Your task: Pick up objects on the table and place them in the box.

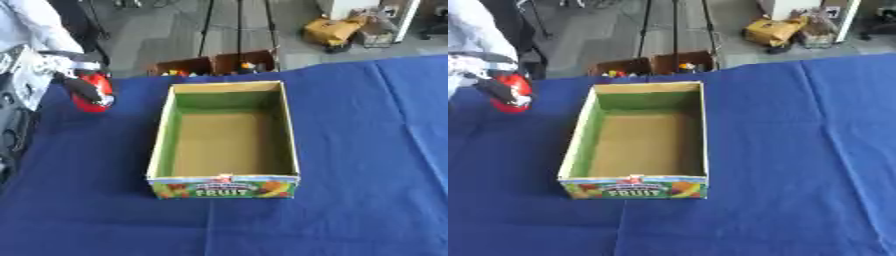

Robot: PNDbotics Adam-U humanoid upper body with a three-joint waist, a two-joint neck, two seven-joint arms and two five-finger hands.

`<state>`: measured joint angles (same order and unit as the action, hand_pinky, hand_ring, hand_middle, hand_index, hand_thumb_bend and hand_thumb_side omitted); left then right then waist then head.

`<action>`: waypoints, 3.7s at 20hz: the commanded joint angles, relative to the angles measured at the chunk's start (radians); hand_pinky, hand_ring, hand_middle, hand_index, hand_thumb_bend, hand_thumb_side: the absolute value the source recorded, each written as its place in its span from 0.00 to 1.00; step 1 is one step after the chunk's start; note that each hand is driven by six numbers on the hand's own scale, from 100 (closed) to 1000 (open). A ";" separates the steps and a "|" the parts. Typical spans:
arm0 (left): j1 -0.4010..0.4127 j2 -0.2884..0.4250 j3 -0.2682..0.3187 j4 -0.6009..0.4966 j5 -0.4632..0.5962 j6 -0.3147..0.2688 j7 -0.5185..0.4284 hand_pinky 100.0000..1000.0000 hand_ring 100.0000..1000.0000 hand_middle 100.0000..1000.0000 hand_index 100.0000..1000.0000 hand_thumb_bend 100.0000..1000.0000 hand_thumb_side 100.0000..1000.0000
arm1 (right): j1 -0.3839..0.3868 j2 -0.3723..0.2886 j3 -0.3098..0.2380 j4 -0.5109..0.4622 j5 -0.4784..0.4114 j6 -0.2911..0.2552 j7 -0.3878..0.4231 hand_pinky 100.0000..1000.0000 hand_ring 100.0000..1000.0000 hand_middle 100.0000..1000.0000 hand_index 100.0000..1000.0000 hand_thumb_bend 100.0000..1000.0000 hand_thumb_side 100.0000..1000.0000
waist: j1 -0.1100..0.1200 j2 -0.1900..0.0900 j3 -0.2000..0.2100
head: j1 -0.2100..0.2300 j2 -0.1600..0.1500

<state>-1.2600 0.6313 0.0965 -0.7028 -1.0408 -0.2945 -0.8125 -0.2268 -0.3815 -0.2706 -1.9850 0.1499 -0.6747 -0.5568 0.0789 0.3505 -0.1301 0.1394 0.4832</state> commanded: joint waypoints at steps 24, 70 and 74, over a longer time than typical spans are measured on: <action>-0.057 -0.135 -0.167 -0.219 0.200 -0.185 -0.094 0.23 0.69 0.56 0.60 0.00 0.24 | -0.001 -0.016 0.006 -0.015 -0.047 -0.068 -0.081 0.69 0.71 0.51 0.74 0.00 0.73 | 0.000 -0.098 -0.014 | -0.024 0.027; 0.099 -0.330 -0.268 -0.121 0.167 -0.276 0.053 0.47 0.80 0.69 0.81 0.00 0.33 | -0.020 0.004 0.006 -0.015 -0.081 -0.058 -0.066 0.69 0.71 0.50 0.73 0.00 0.71 | -0.009 -0.088 -0.029 | -0.046 -0.002; 0.100 -0.330 -0.266 -0.123 0.191 -0.293 0.013 0.53 0.83 0.74 0.87 0.00 0.36 | -0.021 0.004 0.007 -0.015 -0.081 -0.056 -0.068 0.69 0.71 0.50 0.73 0.00 0.71 | -0.007 -0.089 -0.030 | -0.046 -0.002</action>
<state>-1.1432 0.2885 -0.1747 -0.8145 -0.8616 -0.4511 -0.6559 -0.2377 -0.3642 -0.2583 -1.9850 0.0685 -0.6709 -0.5606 0.0777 0.2784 -0.1596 0.0934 0.4907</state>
